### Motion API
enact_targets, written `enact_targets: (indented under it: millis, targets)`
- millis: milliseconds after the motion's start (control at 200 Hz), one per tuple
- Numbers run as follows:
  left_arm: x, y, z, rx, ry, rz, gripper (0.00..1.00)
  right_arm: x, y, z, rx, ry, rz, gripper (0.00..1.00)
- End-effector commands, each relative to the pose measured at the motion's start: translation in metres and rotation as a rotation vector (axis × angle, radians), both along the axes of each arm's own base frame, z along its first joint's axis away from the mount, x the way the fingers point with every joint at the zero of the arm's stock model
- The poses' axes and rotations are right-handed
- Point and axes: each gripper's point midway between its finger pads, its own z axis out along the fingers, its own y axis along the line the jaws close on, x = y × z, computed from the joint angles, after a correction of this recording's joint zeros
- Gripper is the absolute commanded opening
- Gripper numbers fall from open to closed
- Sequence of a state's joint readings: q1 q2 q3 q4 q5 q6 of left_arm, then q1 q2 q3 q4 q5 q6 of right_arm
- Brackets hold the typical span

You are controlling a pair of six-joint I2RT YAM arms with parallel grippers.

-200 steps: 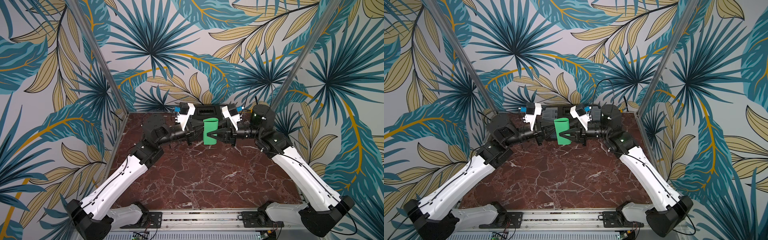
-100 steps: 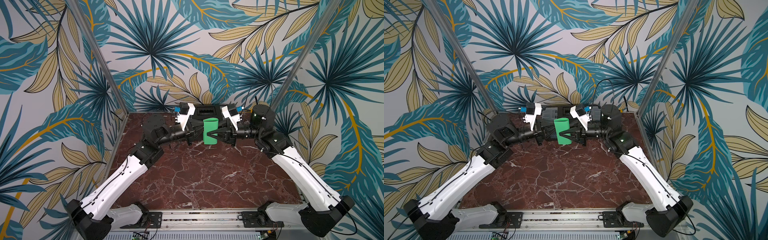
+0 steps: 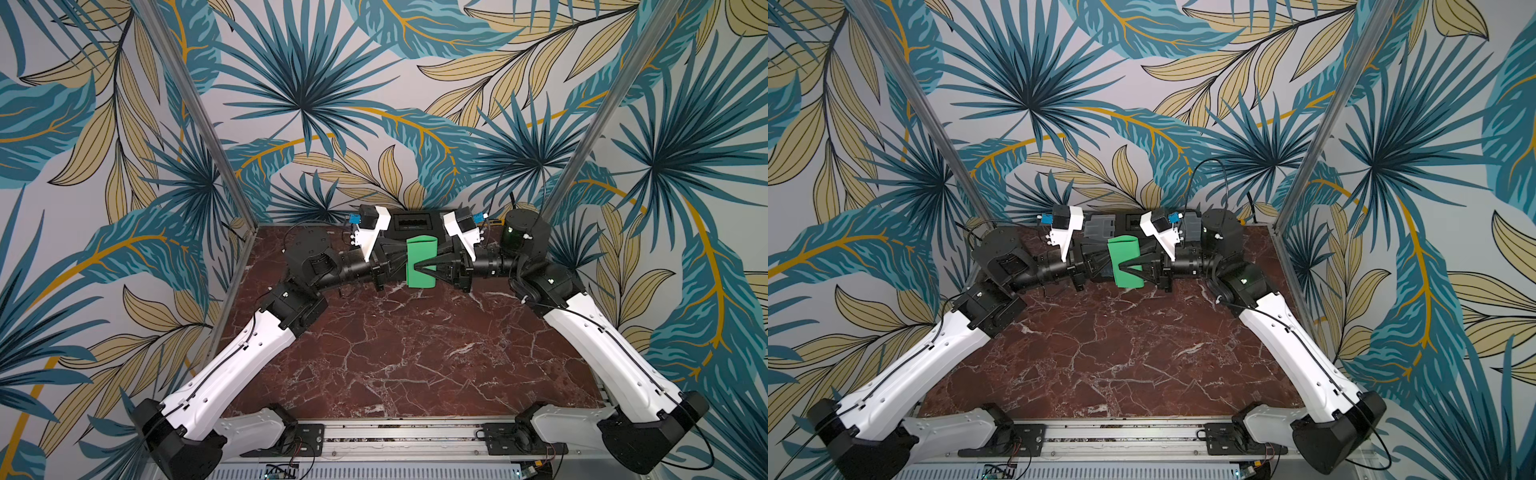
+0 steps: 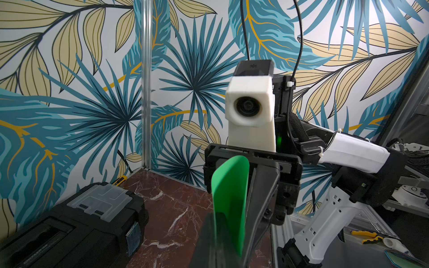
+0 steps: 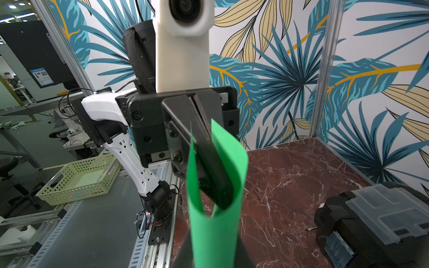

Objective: Fold the square paper along the opposite sides
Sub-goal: Fold the paper.

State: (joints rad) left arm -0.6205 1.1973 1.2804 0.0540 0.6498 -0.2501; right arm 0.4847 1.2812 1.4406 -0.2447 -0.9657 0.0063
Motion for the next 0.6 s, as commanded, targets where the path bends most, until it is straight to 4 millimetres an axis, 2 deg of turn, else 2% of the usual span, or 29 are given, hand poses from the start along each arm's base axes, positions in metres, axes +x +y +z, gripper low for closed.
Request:
enact_targets:
  millis: [0,60,225,325,386,446,591]
  targets:
    - [-0.005,0.008,0.023,-0.022,-0.058,0.028,0.09,-0.002,0.002,0.0,-0.004,-0.003,0.012,0.18]
    - [-0.004,0.009,0.024,-0.018,-0.063,0.042,0.17,-0.002,0.002,0.0,-0.005,-0.005,0.009,0.18]
    - [0.001,0.019,0.032,-0.002,-0.098,0.117,0.57,-0.002,0.002,-0.002,-0.012,-0.01,0.004,0.18]
    - [0.002,0.03,0.044,0.0,-0.136,0.172,0.76,0.0,0.002,-0.004,-0.018,-0.009,0.002,0.17]
    - [0.002,0.039,0.052,0.004,-0.167,0.213,0.83,0.001,0.002,-0.006,-0.022,-0.008,-0.001,0.17]
    - [0.002,0.051,0.06,0.022,-0.201,0.273,0.86,0.001,0.002,-0.008,-0.027,-0.008,-0.004,0.17]
    - [-0.01,0.092,0.072,0.052,-0.276,0.433,0.93,0.003,-0.001,-0.01,-0.043,-0.023,-0.025,0.17]
